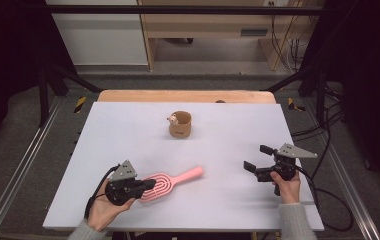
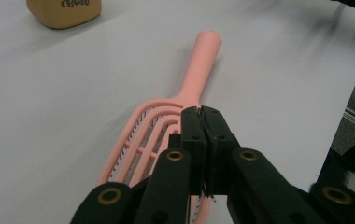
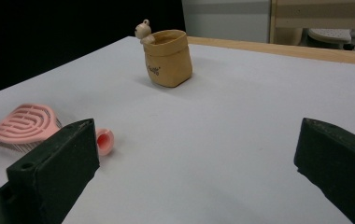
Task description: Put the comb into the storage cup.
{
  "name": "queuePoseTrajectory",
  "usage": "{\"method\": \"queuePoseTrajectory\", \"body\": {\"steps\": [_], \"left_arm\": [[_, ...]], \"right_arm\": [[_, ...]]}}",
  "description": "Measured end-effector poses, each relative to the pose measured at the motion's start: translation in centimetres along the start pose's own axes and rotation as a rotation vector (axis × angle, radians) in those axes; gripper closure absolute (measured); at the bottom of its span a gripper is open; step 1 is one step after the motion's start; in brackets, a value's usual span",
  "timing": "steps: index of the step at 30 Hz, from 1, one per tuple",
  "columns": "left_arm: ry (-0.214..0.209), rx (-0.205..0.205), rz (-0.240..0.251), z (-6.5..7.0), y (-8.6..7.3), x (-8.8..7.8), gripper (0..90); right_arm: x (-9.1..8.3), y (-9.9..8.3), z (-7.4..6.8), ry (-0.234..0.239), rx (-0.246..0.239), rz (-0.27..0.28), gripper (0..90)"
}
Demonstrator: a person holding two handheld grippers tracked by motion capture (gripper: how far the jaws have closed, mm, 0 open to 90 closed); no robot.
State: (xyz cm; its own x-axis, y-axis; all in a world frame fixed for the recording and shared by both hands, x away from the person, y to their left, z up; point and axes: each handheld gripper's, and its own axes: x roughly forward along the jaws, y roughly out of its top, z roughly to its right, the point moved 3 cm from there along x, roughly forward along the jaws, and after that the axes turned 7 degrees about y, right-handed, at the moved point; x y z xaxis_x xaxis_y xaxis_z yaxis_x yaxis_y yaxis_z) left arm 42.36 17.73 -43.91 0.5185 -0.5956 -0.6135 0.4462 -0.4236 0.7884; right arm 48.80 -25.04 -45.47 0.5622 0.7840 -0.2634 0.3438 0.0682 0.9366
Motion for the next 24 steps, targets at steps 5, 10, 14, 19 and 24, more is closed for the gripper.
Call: {"method": "queuePoseTrajectory", "body": {"steps": [5,10,14,19,24], "left_arm": [[-0.018,0.016,-0.024,0.7,-0.1,0.3,89.8],[-0.035,0.032,-0.052,1.3,-0.3,0.7,89.9],[-0.041,0.049,-0.084,1.8,-0.6,1.1,89.9],[-0.047,0.07,-0.124,2.1,-0.9,1.6,90.0],[-0.044,0.088,-0.154,2.2,-1.1,1.8,90.0]], "right_arm": [[0.0,0.0,0.0,-0.001,-0.002,-0.002,0.6],[0.0,0.0,0.0,-0.001,-0.003,-0.002,0.6],[-0.1,0.0,0.0,-0.001,-0.003,-0.002,0.6],[-0.1,0.0,0.0,-0.001,0.0,-0.003,0.6],[0.0,0.0,0.0,-0.001,0.0,-0.003,0.6]]}}
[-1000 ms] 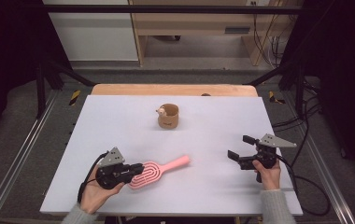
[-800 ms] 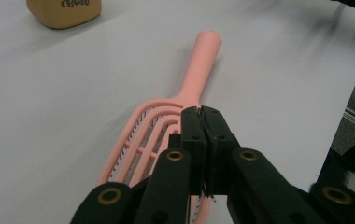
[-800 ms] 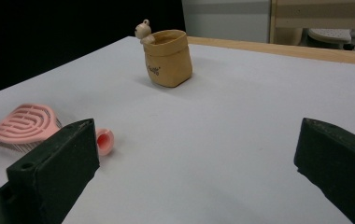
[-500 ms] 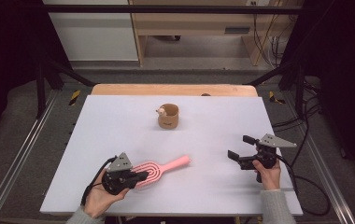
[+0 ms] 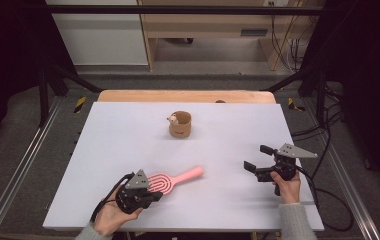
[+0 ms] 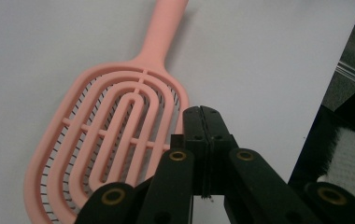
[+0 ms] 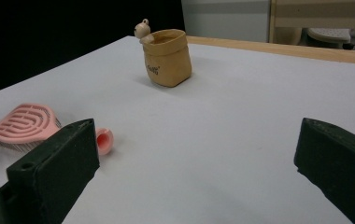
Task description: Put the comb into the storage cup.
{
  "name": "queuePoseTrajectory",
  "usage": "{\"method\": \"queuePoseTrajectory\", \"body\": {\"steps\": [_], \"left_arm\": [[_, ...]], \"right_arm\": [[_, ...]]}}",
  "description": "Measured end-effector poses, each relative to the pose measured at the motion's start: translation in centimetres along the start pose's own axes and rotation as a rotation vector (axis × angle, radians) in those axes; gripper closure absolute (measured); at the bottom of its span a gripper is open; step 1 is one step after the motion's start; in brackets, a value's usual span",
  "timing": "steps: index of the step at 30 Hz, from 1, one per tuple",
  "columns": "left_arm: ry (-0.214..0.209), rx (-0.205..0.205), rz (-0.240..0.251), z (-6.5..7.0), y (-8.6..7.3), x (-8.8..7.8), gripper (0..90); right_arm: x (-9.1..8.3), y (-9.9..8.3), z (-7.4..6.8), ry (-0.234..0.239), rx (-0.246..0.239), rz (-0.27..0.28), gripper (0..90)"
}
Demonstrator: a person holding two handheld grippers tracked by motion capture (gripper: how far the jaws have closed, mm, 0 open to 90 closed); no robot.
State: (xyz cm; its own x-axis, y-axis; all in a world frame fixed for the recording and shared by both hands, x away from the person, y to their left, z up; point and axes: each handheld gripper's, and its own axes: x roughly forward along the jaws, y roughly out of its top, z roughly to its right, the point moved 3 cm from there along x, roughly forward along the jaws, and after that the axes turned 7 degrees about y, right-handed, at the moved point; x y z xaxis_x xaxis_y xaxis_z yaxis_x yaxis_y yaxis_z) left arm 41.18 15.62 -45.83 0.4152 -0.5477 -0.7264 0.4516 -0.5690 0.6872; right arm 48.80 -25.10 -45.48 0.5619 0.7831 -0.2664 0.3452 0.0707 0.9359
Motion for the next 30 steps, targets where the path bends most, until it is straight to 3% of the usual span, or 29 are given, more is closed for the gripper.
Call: {"method": "queuePoseTrajectory", "body": {"steps": [16,30], "left_arm": [[0.039,0.017,-0.05,-0.4,-0.3,0.0,90.0],[0.078,0.0,-0.063,-1.3,-0.6,-0.2,90.0]], "right_arm": [[0.1,-0.1,0.0,0.0,0.0,-0.004,0.6],[0.1,-0.1,0.0,0.0,0.0,-0.006,0.6]]}}
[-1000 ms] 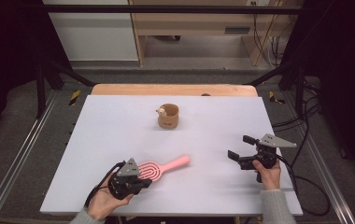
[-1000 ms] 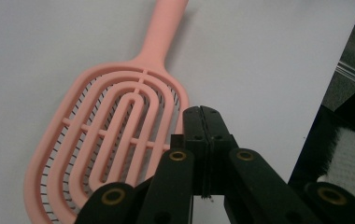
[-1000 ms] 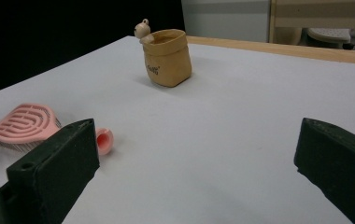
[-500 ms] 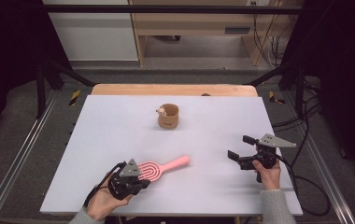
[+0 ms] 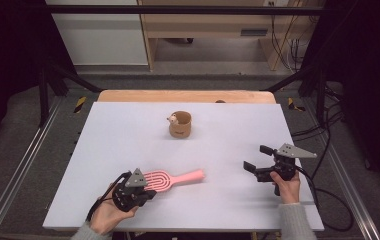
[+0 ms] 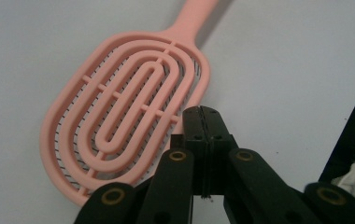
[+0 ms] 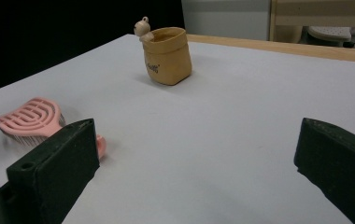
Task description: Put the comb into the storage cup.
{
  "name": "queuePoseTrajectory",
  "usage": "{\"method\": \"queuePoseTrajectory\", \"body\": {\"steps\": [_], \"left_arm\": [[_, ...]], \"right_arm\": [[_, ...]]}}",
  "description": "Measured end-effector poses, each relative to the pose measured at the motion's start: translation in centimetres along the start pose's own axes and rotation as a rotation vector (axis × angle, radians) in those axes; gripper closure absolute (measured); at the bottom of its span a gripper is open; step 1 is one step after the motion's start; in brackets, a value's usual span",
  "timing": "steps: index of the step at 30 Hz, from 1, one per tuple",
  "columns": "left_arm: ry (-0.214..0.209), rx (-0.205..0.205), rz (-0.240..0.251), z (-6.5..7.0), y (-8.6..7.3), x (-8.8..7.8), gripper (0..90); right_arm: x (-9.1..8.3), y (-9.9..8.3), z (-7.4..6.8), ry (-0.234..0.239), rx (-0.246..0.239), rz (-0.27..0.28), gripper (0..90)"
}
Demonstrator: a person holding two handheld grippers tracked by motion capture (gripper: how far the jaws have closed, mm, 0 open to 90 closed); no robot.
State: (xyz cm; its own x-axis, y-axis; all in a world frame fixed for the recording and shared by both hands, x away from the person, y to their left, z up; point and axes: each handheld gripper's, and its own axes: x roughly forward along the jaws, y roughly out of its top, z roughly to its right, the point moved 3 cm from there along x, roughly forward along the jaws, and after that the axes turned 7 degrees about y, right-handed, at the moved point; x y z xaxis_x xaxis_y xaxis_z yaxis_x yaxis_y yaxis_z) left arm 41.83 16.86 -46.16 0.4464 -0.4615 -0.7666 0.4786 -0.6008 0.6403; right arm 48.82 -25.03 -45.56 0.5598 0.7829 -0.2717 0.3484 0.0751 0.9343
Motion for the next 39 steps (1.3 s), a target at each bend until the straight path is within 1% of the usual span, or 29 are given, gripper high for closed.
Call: {"method": "queuePoseTrajectory", "body": {"steps": [11,15,23,26,29,39], "left_arm": [[0.037,-0.025,0.002,-0.9,-0.2,-0.1,90.0],[0.06,-0.041,0.016,-1.3,-0.3,0.0,90.0],[0.084,-0.064,0.031,-2.0,-0.4,0.2,90.0],[0.098,-0.069,0.04,-2.3,-0.4,0.4,90.0],[0.113,-0.084,0.049,-2.6,-0.5,0.5,90.0],[0.142,-0.105,0.07,-3.2,-0.4,1.2,90.0]], "right_arm": [[0.0,0.0,0.0,0.0,-0.002,-0.002,0.7],[0.0,0.0,0.0,0.0,0.0,-0.001,0.6],[0.0,0.0,0.0,0.0,-0.003,-0.002,0.6],[0.1,0.0,0.0,0.0,-0.003,-0.002,0.6],[0.1,0.0,0.0,0.0,-0.001,-0.003,0.6],[0.1,-0.1,0.0,-0.001,0.001,-0.007,0.6]]}}
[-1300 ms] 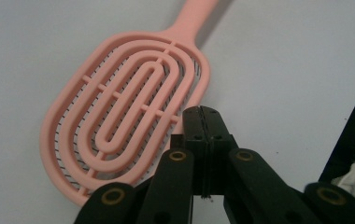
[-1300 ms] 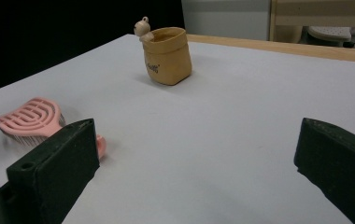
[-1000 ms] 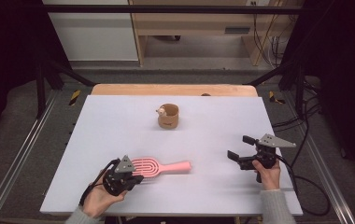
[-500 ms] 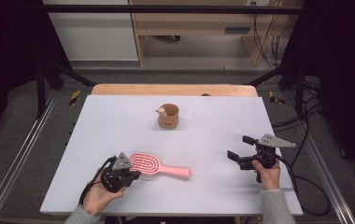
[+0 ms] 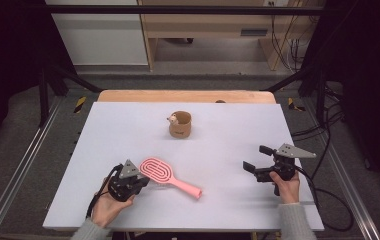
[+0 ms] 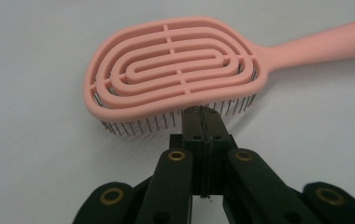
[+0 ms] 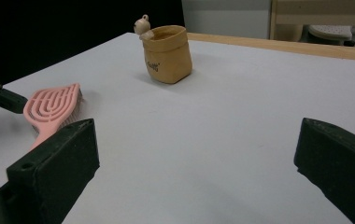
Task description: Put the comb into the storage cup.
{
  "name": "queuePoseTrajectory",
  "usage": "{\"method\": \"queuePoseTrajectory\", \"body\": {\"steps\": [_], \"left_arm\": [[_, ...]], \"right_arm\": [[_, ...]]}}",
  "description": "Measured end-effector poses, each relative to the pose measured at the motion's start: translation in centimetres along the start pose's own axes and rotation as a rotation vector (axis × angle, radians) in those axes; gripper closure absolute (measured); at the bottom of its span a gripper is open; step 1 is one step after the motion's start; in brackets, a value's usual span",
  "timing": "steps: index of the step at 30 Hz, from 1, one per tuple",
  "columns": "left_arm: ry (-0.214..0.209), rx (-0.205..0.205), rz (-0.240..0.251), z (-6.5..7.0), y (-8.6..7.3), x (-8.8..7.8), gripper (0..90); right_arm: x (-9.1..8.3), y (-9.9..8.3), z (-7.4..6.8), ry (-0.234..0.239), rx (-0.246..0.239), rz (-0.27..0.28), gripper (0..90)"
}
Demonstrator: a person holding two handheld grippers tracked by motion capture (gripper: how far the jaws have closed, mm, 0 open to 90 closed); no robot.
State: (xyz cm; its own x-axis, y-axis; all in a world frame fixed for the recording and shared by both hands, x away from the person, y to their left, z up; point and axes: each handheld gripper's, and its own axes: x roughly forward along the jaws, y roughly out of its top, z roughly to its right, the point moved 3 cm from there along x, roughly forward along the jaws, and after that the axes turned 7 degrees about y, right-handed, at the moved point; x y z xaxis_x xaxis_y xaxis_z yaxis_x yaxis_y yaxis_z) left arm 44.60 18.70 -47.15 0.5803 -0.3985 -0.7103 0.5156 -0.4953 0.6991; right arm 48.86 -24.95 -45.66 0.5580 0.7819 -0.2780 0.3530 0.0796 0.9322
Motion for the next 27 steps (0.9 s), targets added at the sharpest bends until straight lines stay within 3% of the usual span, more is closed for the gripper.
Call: {"method": "queuePoseTrajectory", "body": {"steps": [10,18,27], "left_arm": [[-0.002,-0.003,-0.012,-0.1,-0.1,-0.1,90.0],[-0.02,0.004,0.086,1.5,1.6,-2.3,90.0],[-0.026,0.0,0.135,3.1,3.7,-2.3,90.0]], "right_arm": [[0.0,0.0,0.0,0.001,-0.002,0.003,0.6],[0.0,0.0,0.0,0.0,-0.001,0.003,0.6],[0.0,-0.1,0.0,-0.002,0.0,-0.004,0.6]]}}
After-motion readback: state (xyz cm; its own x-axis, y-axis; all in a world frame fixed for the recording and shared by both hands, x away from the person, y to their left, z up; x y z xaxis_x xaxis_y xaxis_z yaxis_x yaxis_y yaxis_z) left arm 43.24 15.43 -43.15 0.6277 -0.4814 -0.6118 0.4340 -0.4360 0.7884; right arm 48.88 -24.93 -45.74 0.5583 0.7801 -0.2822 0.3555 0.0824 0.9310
